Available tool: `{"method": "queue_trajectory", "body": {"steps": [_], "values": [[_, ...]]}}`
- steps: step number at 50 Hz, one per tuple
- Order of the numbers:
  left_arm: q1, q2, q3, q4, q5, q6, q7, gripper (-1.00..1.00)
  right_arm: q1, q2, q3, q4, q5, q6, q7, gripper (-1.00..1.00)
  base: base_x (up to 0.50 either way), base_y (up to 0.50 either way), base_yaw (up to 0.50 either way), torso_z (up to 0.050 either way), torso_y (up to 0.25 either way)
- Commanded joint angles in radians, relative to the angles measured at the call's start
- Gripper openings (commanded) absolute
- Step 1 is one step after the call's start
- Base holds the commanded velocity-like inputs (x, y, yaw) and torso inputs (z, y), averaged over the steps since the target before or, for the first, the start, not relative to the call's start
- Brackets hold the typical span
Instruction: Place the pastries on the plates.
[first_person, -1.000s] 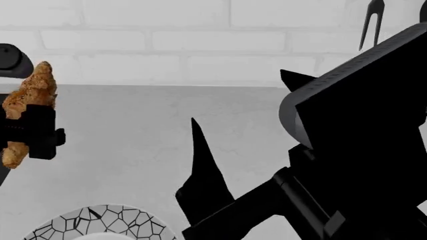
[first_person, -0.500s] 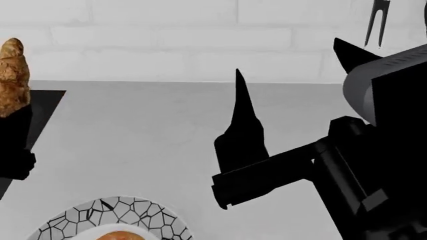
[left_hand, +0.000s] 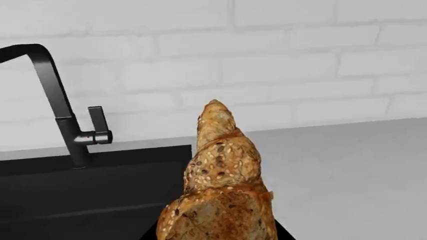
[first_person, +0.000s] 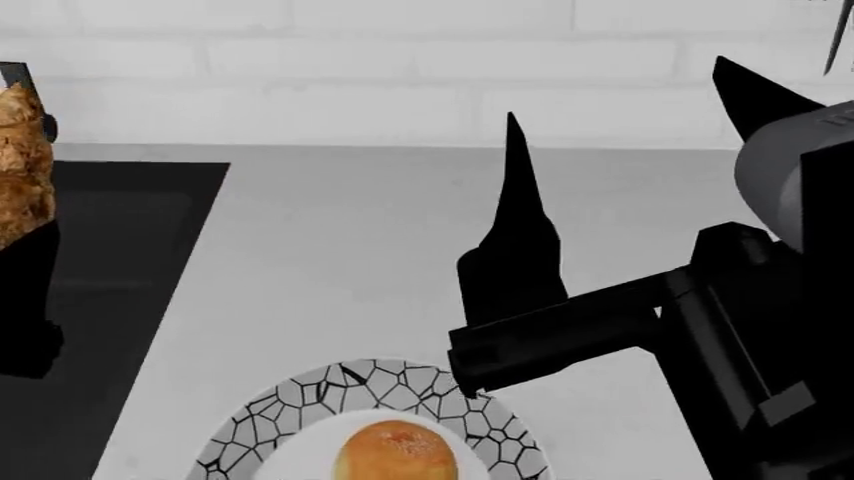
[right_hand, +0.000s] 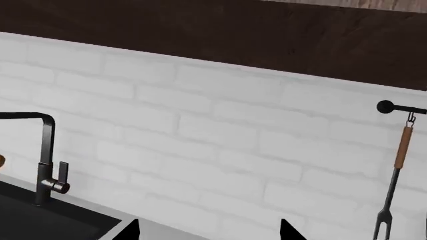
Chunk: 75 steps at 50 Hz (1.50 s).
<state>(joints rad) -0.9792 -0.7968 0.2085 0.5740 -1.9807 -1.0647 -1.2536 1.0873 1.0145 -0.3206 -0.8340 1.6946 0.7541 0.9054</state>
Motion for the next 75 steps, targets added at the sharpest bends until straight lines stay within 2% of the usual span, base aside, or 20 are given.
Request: {"method": "queue_trajectory", "body": {"steps": [1, 75], "values": [[0.01, 0.025, -0.029, -0.016, 0.036, 0.019, 0.024, -1.0, 0.008, -0.019, 0.022, 0.007, -0.033, 0.012, -0.021, 1.0, -0.05, 0.5, 0.0, 0.0, 0.0], [0.053, -0.006, -0.031, 0.015, 0.011, 0.087, 0.007, -1.0, 0.055, -0.023, 0.001, 0.021, 0.019, 0.031, 0.003, 1.0, -0.05, 0.5, 0.0, 0.0, 0.0]]}}
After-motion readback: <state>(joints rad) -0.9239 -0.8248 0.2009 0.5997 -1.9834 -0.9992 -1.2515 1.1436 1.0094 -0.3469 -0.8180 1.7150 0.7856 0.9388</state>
